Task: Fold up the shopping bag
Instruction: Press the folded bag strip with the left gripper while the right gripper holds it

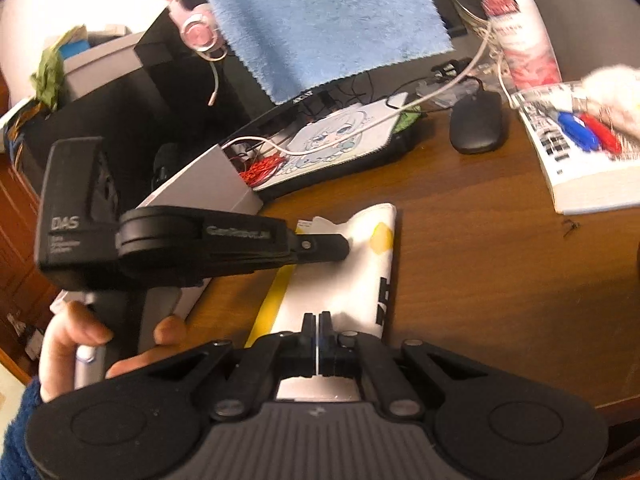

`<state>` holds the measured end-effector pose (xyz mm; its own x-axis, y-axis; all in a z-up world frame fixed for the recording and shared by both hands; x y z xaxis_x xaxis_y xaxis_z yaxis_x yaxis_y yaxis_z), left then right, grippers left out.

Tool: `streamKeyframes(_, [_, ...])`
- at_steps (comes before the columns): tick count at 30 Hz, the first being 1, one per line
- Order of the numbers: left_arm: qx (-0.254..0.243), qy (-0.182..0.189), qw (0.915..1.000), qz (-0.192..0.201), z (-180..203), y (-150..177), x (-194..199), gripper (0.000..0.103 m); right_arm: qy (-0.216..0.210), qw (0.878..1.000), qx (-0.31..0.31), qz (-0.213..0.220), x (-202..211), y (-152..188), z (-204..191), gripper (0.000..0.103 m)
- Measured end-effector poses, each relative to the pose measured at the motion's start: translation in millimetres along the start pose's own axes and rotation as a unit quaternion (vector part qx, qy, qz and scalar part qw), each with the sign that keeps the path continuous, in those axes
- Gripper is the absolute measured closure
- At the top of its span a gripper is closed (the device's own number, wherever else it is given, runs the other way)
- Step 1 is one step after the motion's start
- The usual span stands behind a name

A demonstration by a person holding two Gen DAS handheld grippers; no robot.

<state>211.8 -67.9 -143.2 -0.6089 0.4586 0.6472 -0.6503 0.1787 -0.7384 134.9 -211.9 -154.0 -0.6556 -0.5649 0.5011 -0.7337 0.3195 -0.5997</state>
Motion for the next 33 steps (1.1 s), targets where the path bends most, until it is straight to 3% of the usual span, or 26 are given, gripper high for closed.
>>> streamKeyframes(5, [0.012,0.008,0.9999,0.005,-4,2,1,0.100,0.035,0.998,0.050,0.033,10,-8,-13,0.095])
streamKeyframes(9, [0.010,0.012,0.9998,0.008,-5,3,1,0.100,0.053,0.997,0.056,0.007,-5,-9,-9,0.100])
streamKeyframes(20, [0.016,0.032,0.9994,0.002,-2,7,9,0.100,0.071,0.994,0.081,0.021,-8,0,-8,0.103])
streamKeyframes(26, [0.001,0.027,0.9996,0.004,6,20,21,0.101,0.064,0.995,0.075,0.024,-7,0,-6,0.103])
streamKeyframes(33, [0.021,0.037,0.9991,0.006,2,33,30,0.101,0.051,0.997,0.062,0.021,-7,-1,-2,0.103])
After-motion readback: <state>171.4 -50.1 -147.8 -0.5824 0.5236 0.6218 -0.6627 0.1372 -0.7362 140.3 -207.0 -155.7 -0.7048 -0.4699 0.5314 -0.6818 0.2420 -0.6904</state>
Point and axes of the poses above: each gripper's, at about its wrist camera, not at the fingertips, and x roughly against the way its jaws point, z to its right, y to its underside, the point moved 4 cm from there along -x, roughly the way its jaws point, and after that the axes turned 11 degrees about -x, right-handed, at the moved point
